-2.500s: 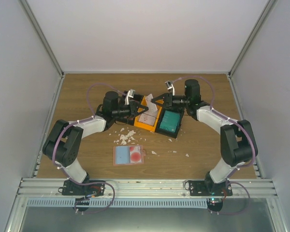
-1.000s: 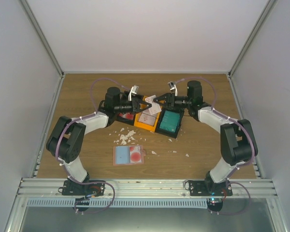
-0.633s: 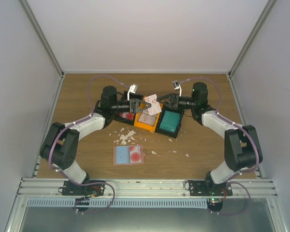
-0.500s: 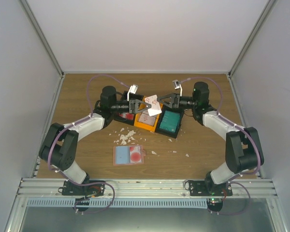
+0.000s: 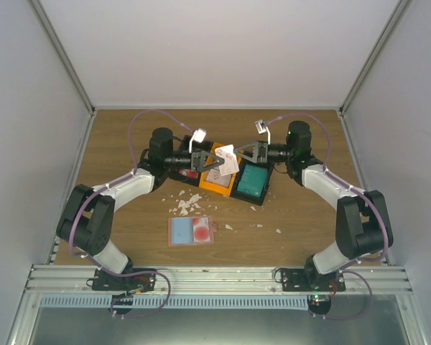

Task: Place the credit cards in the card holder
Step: Pick up the credit card from the storage box, then place the credit card in the storage box, then insert the credit card into the card holder.

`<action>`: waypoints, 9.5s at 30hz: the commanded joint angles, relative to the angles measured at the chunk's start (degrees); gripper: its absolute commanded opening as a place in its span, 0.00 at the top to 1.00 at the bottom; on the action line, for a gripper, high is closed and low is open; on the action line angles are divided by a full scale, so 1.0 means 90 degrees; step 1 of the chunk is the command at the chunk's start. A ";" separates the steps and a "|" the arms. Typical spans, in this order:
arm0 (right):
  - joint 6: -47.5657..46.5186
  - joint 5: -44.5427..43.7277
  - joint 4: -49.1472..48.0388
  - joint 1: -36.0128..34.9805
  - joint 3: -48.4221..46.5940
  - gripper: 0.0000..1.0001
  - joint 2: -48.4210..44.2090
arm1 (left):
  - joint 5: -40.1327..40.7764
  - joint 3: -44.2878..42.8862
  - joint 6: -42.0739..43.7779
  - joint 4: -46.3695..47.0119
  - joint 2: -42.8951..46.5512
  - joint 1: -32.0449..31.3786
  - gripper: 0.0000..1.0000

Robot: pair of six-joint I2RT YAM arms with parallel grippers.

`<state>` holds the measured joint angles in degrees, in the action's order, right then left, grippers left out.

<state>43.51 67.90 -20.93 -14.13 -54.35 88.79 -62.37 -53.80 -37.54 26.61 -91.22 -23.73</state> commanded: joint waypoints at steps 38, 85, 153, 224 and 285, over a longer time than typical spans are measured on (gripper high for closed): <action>-0.0609 0.0907 -0.0101 -0.0195 0.0042 0.96 -0.0051 | -0.1088 -0.0088 0.0648 0.0437 0.0570 0.0076 1.00; 0.2174 0.0060 -0.1628 0.0256 -0.0725 0.99 0.1930 | -0.0502 -0.1260 -0.0617 -0.0874 -0.2049 0.0975 0.93; -0.3491 -0.5642 0.4983 -0.2068 -0.2639 0.45 0.0709 | 0.1954 0.0666 0.0669 -0.3228 0.2621 0.0942 1.00; -0.0431 -0.4812 0.1443 -0.3067 0.2475 0.99 -0.1863 | 0.6396 0.3366 -0.1059 -0.5218 0.3774 -0.0036 0.03; 0.1260 -0.3414 -0.0913 -0.3728 0.3084 0.99 0.0739 | 0.4863 0.4404 -0.1549 -0.4537 0.3670 -0.1205 0.73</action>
<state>52.75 34.52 -26.79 -47.51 -25.91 93.01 -19.81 -15.05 -52.27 -14.66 -56.38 -33.78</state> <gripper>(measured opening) 0.010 0.288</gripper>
